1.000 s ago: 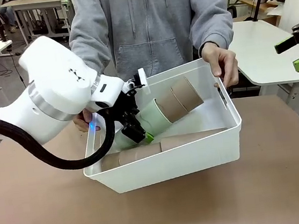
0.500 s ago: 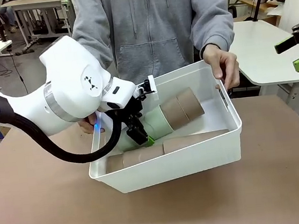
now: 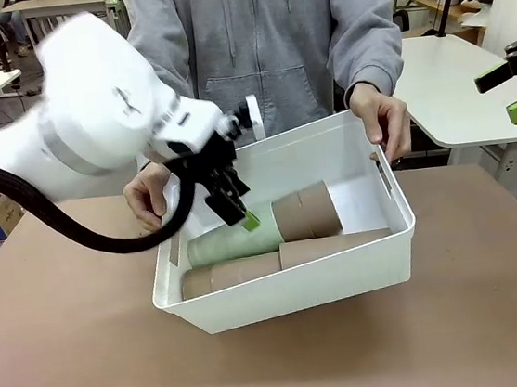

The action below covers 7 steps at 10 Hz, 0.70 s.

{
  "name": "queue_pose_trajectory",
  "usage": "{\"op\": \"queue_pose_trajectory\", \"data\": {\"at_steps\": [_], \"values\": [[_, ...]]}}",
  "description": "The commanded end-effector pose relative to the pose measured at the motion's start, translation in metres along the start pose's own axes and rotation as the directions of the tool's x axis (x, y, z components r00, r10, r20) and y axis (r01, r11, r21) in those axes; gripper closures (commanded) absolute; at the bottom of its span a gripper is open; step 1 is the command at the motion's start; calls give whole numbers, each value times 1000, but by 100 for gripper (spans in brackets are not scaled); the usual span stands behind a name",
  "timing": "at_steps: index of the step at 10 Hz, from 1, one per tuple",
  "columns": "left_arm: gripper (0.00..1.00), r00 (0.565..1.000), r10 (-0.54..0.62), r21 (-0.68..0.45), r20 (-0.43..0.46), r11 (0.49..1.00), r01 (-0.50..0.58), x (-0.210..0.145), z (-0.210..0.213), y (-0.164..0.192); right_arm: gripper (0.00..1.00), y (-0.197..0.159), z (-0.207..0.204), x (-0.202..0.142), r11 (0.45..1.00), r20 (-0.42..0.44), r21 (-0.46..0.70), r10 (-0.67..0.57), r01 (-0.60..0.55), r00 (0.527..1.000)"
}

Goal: Stack the cups and store them in the basket.
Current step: Place the stack of Reusable plastic cups into the Pantry Basket.

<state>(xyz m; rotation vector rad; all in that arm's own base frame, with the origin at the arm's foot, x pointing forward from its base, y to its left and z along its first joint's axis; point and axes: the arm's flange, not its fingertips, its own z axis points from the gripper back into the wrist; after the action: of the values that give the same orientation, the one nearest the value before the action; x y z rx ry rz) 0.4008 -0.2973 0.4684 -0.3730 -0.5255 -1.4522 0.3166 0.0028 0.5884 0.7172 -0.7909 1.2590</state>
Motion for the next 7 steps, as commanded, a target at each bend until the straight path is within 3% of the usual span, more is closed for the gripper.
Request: {"op": "queue_pose_trajectory", "data": {"at_steps": [1, 4, 7], "values": [[0, 999, 51, -59, 9, 997, -51, -5, 56, -17, 0, -1, 1, 3, 1000, 21, 2, 6, -6, 1000], [0, 990, 68, -136, 124, 989, -51, -44, 147, -43, 0, -1, 1, 3, 1000, 21, 2, 6, -6, 1000], [0, 974, 21, -95, 227, 996, 0, -109, 225, -64, 0, -1, 1, 3, 1000, 21, 2, 6, -6, 1000]]}}
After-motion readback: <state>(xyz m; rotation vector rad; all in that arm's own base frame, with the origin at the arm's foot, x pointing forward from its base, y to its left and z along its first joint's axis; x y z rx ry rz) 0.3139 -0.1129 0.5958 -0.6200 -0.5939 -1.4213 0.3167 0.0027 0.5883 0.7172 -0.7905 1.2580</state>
